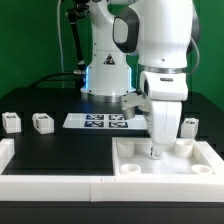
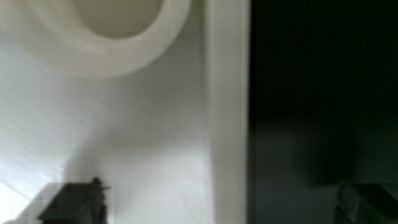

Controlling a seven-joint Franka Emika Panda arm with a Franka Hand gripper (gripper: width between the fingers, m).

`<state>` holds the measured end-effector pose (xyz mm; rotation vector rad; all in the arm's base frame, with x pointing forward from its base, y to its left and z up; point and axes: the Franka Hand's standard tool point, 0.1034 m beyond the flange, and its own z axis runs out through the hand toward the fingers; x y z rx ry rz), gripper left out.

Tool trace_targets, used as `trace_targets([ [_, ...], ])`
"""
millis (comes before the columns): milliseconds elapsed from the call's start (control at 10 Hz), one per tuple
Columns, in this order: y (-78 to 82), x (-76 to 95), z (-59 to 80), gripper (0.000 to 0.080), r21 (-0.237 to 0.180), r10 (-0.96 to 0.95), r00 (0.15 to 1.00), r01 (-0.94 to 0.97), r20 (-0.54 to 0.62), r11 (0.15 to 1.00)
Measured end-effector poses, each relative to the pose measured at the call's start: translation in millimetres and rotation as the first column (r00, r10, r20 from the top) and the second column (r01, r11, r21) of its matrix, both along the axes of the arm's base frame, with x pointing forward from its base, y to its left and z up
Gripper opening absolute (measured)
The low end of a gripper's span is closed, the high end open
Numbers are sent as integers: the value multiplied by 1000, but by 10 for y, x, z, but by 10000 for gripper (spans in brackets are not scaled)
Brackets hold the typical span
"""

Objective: Assemble square table

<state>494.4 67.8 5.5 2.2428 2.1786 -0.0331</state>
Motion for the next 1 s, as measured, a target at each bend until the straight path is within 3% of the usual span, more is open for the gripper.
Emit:
trace_targets([
  [100,-14,-4,24,648,0,-28,1000,28,3,1000],
  [300,-26,-66,233,648,-3,-169,985,169,28,986],
  [600,230,-169,527,648,-17,-480,876,481,41,876],
  [700,345,-197,564,648,-13,-623,781,624,45,782],
  [800,402,-182,575,648,6,-672,739,672,51,740],
  [900,373,-143,569,648,46,-697,714,696,58,717],
  [1000,381,-159,561,648,49,-763,645,761,49,647],
])
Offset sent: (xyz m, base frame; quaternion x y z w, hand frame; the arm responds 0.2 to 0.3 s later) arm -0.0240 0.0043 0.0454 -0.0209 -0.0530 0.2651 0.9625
